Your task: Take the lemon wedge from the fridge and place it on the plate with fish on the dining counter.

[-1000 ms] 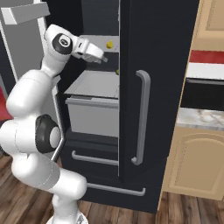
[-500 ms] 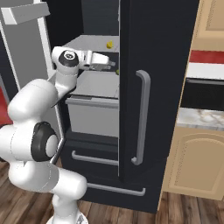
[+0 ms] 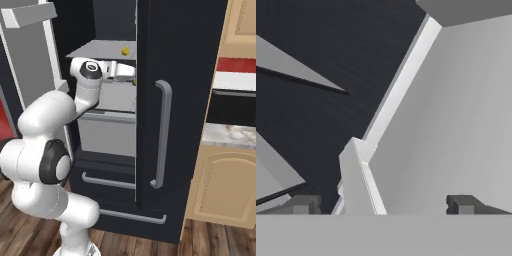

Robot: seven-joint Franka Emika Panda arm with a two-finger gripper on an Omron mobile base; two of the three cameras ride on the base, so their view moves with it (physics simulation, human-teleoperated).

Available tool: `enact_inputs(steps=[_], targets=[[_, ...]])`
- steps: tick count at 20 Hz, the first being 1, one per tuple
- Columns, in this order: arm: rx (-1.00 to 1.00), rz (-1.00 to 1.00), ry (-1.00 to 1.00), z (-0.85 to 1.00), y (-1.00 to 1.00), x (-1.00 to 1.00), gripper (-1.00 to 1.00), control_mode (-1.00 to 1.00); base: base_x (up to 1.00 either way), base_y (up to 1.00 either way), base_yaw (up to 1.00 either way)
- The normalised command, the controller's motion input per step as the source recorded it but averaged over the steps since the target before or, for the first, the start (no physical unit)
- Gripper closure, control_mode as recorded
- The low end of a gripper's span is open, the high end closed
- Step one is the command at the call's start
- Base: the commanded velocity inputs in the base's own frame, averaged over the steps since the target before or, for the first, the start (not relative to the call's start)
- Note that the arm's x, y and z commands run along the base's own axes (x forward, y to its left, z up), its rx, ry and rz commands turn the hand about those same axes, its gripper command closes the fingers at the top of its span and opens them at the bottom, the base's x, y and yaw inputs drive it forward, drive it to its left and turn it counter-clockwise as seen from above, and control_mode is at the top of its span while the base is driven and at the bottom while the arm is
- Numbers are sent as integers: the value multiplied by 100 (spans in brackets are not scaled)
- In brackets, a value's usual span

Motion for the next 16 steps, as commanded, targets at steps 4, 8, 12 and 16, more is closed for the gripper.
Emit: enact_inputs(steps=[4,8,12,16], targets=[[0,0,0,0,-19,12,-100,-100,0,0,0],[-4,0,0,-5,-24,11,-100,-100,0,0,0],[-4,0,0,-8,-27,7,-100,-100,0,0,0],[-5,0,-1,-8,-41,-4,-100,-100,0,0,0]])
